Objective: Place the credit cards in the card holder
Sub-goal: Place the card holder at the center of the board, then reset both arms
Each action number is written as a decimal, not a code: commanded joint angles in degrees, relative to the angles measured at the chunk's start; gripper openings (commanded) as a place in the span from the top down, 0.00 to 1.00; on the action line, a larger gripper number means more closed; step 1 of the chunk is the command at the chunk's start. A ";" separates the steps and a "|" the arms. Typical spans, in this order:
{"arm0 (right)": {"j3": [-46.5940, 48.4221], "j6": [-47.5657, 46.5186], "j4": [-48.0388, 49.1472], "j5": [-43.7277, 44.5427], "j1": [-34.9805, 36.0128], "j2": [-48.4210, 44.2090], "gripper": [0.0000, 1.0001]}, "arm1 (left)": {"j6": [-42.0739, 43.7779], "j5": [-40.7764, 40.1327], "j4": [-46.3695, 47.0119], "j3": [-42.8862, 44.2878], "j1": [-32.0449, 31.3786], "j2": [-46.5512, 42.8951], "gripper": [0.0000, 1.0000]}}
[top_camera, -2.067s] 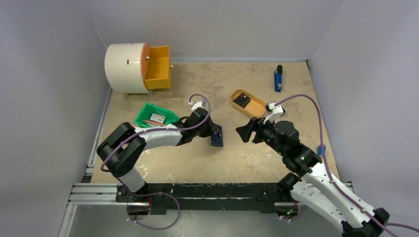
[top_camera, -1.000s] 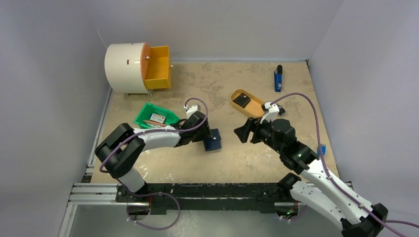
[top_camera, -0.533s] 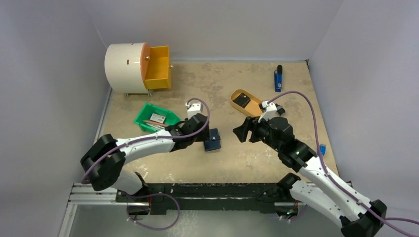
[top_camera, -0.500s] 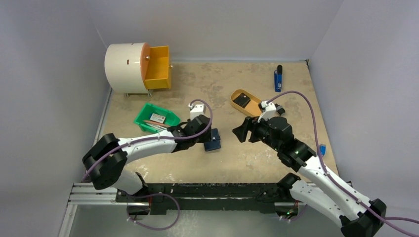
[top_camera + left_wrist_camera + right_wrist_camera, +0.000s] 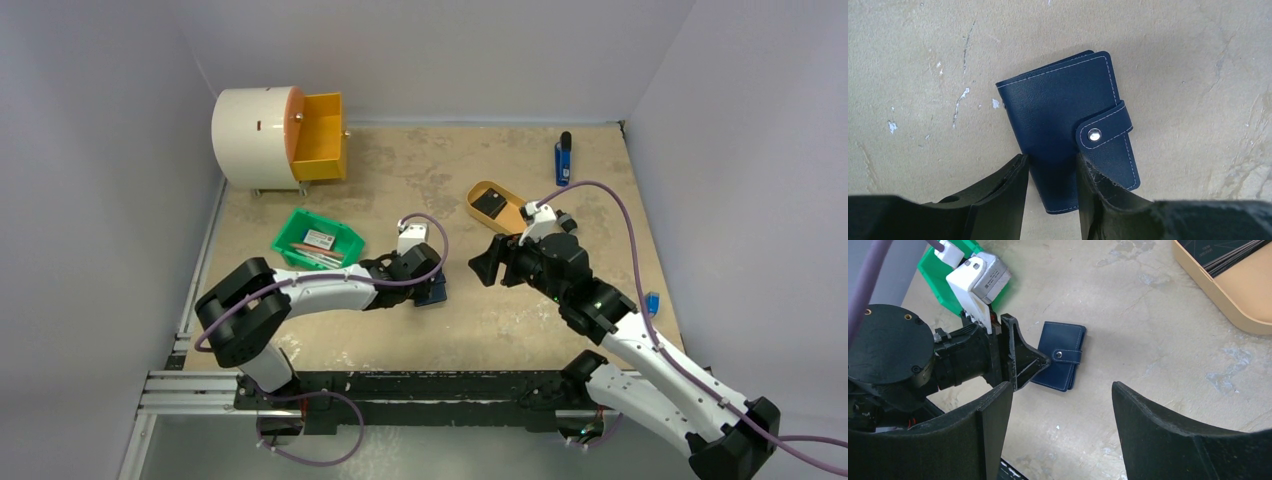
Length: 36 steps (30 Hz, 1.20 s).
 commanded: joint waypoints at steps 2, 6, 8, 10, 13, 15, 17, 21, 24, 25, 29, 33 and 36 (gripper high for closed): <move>2.57 -0.45 2.80 -0.29 -0.10 0.21 0.26 | 0.38 -1.50 2.31 -0.89 0.16 0.94 0.62; 2.75 -0.56 2.04 0.06 -0.10 -0.03 0.26 | 0.53 -1.92 1.11 -0.16 0.16 0.28 0.60; 2.65 -0.28 1.67 0.67 -0.05 -0.43 0.26 | 0.16 -3.16 -0.16 0.72 0.16 -1.13 0.56; 2.25 0.93 1.24 1.49 -0.03 -0.71 0.25 | -0.78 -6.08 -1.67 1.57 0.15 -3.41 0.50; 2.55 1.19 1.00 4.47 -0.05 -0.81 0.24 | -4.85 -11.95 -6.10 3.96 0.68 -5.84 0.41; 3.29 2.64 0.49 7.51 -0.10 -0.28 0.23 | -7.20 -14.82 -9.74 6.48 1.03 -6.76 0.33; 4.69 4.74 0.25 12.54 -0.05 0.49 0.23 | -8.01 -16.53 -13.12 9.03 1.04 -7.77 0.29; 8.43 7.96 -1.36 20.03 -0.05 2.63 0.03 | -6.18 -19.39 -14.10 9.52 1.01 -12.99 0.22; 11.60 9.17 -3.93 25.91 -0.08 4.66 0.01 | -6.26 -24.68 -10.15 5.29 1.03 -20.10 0.19; 12.52 7.73 -3.87 27.01 -0.08 5.16 0.01 | -4.56 -24.73 -8.38 3.77 1.10 -22.76 0.19; 17.13 1.59 -4.56 27.79 -0.06 6.53 0.01 | -0.94 -26.14 -11.92 5.92 2.38 -29.00 0.18; 21.88 1.89 -7.90 28.24 -0.03 9.54 0.01 | 3.08 -18.92 -18.79 12.31 7.87 -29.68 0.18; 23.09 0.05 -5.99 28.33 -0.06 12.75 0.01 | 6.81 -14.28 -17.14 13.75 11.49 -29.49 0.18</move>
